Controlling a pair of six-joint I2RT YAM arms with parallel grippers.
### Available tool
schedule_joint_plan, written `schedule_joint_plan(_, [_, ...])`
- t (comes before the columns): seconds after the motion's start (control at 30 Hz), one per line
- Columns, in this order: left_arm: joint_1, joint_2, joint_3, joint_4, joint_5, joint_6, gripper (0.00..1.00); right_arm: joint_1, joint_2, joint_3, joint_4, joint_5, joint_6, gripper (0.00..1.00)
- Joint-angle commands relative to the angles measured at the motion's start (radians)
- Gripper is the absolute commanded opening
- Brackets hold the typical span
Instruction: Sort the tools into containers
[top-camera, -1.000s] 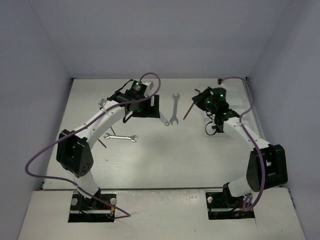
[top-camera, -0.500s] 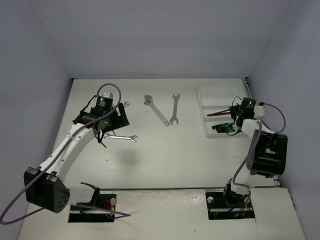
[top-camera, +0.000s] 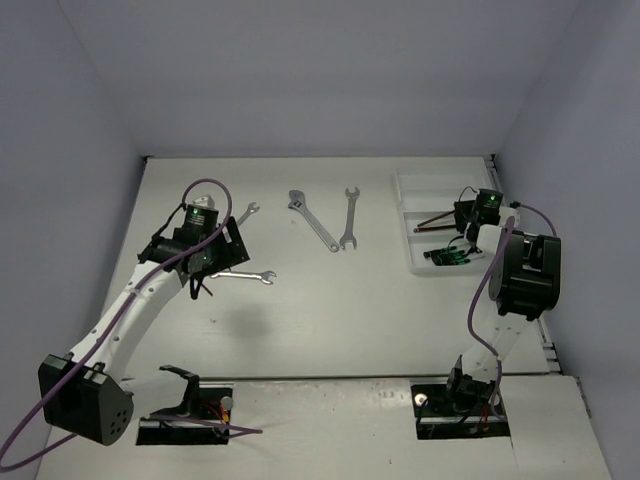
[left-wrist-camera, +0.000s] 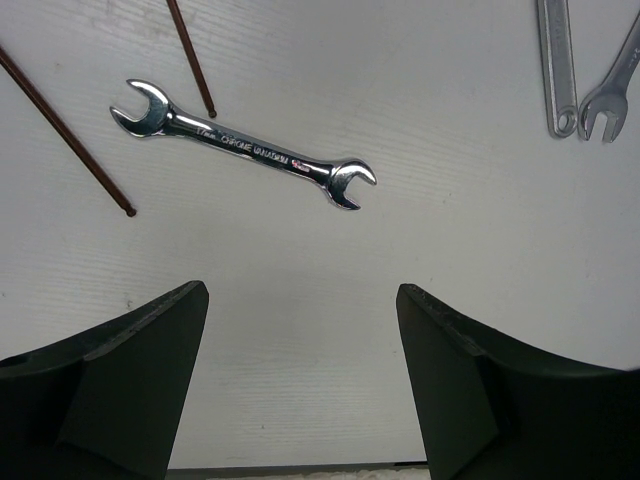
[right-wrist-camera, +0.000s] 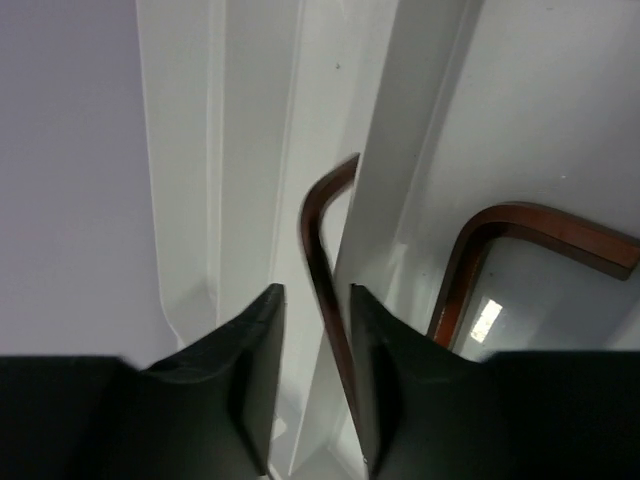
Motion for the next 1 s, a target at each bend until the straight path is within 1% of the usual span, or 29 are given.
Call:
schedule_joint_plan(0.0, [0.008,-0.025,0.01,0.002,-0.031,-0.026,0.73,-0.005,-0.055,0.026,0.071,-0.001,0.02,0.34])
schedule_joint_plan(0.23, [0.008,0.034,0.047,0.003,-0.019,-0.024,0.73,-0.005,-0.167,0.007,0.001,-0.02,-0.023,0.37])
schedule_joint_plan(0.47, [0.01,0.076,0.078,0.006,-0.021,-0.038,0.73,-0.007,-0.343,-0.009,-0.104,-0.008,-0.089,0.37])
schedule_joint_plan(0.6, [0.011,0.1,0.091,0.009,-0.01,-0.035,0.73,-0.007,-0.388,-0.043,-0.124,0.005,-0.132,0.37])
schedule_joint_plan(0.67, [0.011,0.104,0.094,0.012,-0.01,-0.031,0.73,-0.015,-0.388,-0.053,-0.126,0.013,-0.162,0.36])
schedule_joint_plan(0.73, [0.011,0.102,0.095,0.012,-0.01,-0.024,0.73,-0.028,-0.345,-0.023,-0.151,0.001,-0.213,0.3])
schedule_joint_plan(0.77, [0.011,0.1,0.095,0.011,-0.01,-0.023,0.73,-0.033,-0.325,-0.006,-0.162,-0.007,-0.227,0.3])
schedule_joint_plan(0.83, [0.011,0.09,0.09,0.011,-0.01,-0.02,0.73,-0.039,-0.265,0.049,-0.21,-0.017,-0.256,0.29])
schedule_joint_plan(0.97, [0.011,0.068,0.067,0.01,-0.01,-0.027,0.73,-0.037,-0.191,0.113,-0.224,0.011,-0.275,0.31])
